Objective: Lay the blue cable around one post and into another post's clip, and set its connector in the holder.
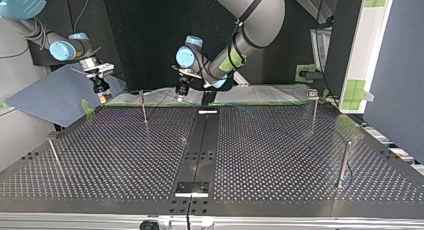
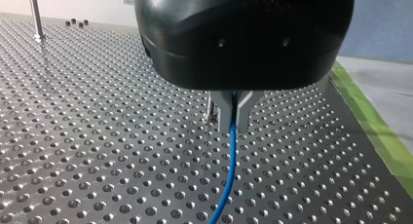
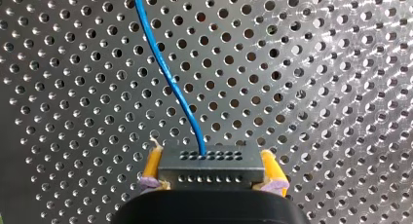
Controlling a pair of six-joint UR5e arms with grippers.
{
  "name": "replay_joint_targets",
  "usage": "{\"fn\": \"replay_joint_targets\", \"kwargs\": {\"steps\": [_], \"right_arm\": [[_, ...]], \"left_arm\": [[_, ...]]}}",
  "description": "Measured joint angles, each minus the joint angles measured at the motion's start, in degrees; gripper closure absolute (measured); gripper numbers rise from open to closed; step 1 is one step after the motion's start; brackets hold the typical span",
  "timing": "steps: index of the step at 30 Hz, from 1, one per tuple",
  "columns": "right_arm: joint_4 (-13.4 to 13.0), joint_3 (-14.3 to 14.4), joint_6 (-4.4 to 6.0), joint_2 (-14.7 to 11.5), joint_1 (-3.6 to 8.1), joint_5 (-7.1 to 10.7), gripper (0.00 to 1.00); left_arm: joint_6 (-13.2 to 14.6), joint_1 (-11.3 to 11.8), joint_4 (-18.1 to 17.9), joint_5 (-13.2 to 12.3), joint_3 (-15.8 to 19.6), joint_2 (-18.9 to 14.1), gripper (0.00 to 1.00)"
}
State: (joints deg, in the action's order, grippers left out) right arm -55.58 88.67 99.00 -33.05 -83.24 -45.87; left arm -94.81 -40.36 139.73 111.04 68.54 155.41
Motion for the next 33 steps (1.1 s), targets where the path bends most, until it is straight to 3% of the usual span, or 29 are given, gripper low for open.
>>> {"fn": "replay_joint_targets", "kwargs": {"steps": [21,33], "right_arm": [[0.77,-1.51,0.47,0.6,-0.36,-0.38,1.0],[2.56,-3.53,0.0,2.03,-0.55,-0.36,1.0]], "left_arm": [[-0.03,0.33,0.79,-0.07,-0.87,0.01,1.0],[-0.13,0.58,1.62,-0.13,-1.26,0.08,1.0]]}}
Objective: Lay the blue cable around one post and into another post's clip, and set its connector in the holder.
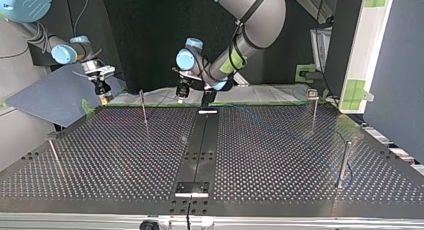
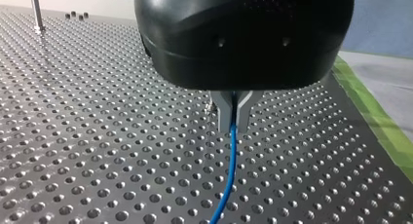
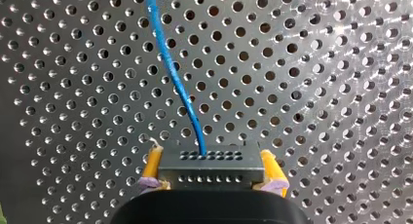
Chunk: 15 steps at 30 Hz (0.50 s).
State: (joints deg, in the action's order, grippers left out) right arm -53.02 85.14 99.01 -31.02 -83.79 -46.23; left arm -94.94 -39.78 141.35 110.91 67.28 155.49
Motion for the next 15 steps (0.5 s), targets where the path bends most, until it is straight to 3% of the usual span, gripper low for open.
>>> {"fn": "replay_joint_targets", "kwargs": {"steps": [12,14,15], "right_arm": [[0.49,-0.84,0.05,0.09,-0.18,0.04,1.0],[0.57,-0.87,-0.03,0.1,-0.19,0.1,1.0],[0.59,-0.87,-0.05,0.1,-0.19,0.11,1.0]], "left_arm": [[0.01,-0.27,2.95,0.11,-2.62,1.7,1.0],[-0.11,-0.35,3.04,0.08,-3.0,1.8,0.96],[-0.16,-0.37,3.05,0.07,-3.15,1.82,0.88]]}}
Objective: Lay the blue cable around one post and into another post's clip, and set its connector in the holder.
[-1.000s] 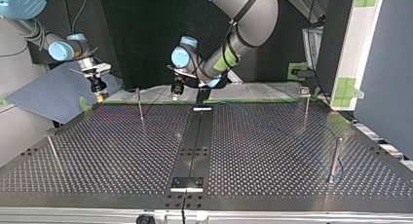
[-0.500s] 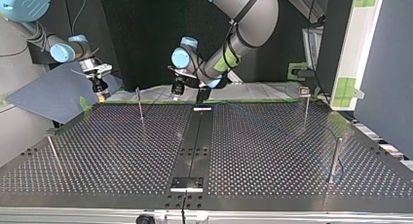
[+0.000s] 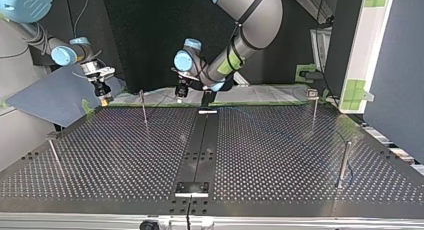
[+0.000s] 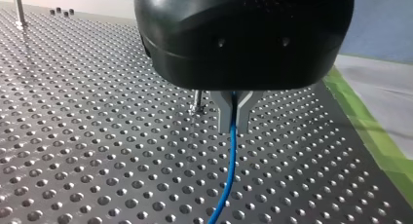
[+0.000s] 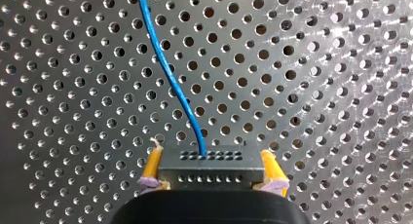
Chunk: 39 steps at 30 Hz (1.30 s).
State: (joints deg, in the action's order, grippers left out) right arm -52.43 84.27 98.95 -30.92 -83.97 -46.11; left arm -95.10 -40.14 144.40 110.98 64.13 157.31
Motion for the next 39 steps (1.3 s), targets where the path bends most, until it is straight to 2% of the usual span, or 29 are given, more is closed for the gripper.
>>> {"fn": "replay_joint_targets", "kwargs": {"steps": [1,2,4,5,6,7,8,9,13,18,25,31,35,39], "right_arm": [[0.01,-0.01,-0.02,0.0,-0.01,-0.01,1.0],[0.02,-0.04,-0.03,0.0,-0.04,0.0,1.0],[0.03,-0.05,-0.04,0.02,-0.08,0.02,1.0],[0.04,-0.04,-0.05,0.04,-0.11,0.03,1.0],[0.03,-0.03,-0.05,0.05,-0.13,0.03,1.0],[0.03,-0.04,-0.06,0.07,-0.13,0.04,1.0],[0.05,-0.03,-0.06,0.07,-0.13,0.04,1.0],[0.05,-0.04,-0.06,0.08,-0.12,0.04,1.0],[0.04,-0.04,-0.06,0.09,-0.16,0.05,1.0],[0.11,-0.04,-0.08,0.1,-0.25,0.05,1.0],[0.36,-0.04,-0.3,0.1,-0.59,0.05,1.0],[1.29,-0.04,-1.83,0.1,-0.94,-0.06,1.0],[2.52,-0.05,-3.37,0.09,-1.02,-0.22,1.0],[3.12,-0.04,-3.87,0.1,-1.0,-0.37,1.0]], "left_arm": [[-0.06,-0.02,-0.01,-0.03,-0.17,0.01,0.79],[-0.1,-0.02,-0.01,-0.09,-0.28,0.02,0.79],[-0.23,-0.02,0.02,-0.34,-0.5,0.02,0.51],[-0.32,-0.03,0.03,-0.42,-0.55,0.02,0.51],[-0.41,-0.04,0.05,-0.47,-0.58,0.02,0.32],[-0.51,-0.07,0.07,-0.51,-0.62,0.02,0.25],[-0.57,-0.1,0.09,-0.52,-0.64,0.03,0.25],[-0.63,-0.14,0.12,-0.53,-0.65,0.03,0.0],[-0.69,-0.41,1.09,-0.24,-0.67,0.03,0.0],[-0.56,-0.73,3.33,1.34,-0.64,-0.03,0.0],[0.51,-2.17,6.55,1.86,-0.56,-0.88,0.0],[1.45,-3.75,8.99,2.7,-0.31,-1.49,0.0],[1.61,-4.28,9.66,3.3,0.85,-2.26,0.0],[1.4,-4.41,8.79,3.43,2.46,-3.77,0.0]]}}
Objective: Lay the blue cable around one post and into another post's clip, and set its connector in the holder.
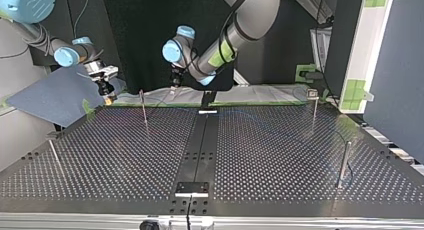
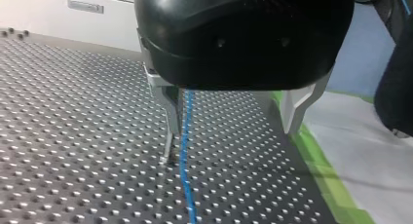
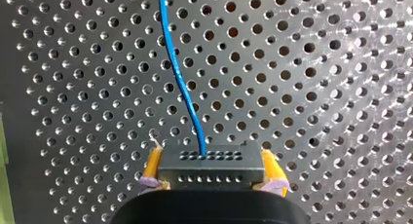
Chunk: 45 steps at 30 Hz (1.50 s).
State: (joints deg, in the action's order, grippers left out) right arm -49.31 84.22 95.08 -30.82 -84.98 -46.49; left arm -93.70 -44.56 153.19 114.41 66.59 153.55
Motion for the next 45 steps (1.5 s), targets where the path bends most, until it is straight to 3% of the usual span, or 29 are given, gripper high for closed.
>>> {"fn": "replay_joint_targets", "kwargs": {"steps": [7,14,19,45], "right_arm": [[0.16,0.0,0.31,-0.01,-0.12,-0.1,1.0],[0.17,-0.01,0.69,-0.01,-0.15,-0.11,1.0],[0.17,0.0,0.81,-0.01,-0.15,-0.11,1.0],[-0.1,0.0,1.96,0.0,-0.48,0.15,1.0]], "left_arm": [[-0.23,-0.81,-1.16,-1.14,0.28,-1.12,0.0],[-1.09,-2.63,-0.11,-4.17,-1.29,-1.12,0.0],[-1.19,-3.61,0.65,-4.91,-1.66,-1.12,0.0],[-1.76,-4.57,2.13,-0.49,-2.55,-1.12,0.0]]}}
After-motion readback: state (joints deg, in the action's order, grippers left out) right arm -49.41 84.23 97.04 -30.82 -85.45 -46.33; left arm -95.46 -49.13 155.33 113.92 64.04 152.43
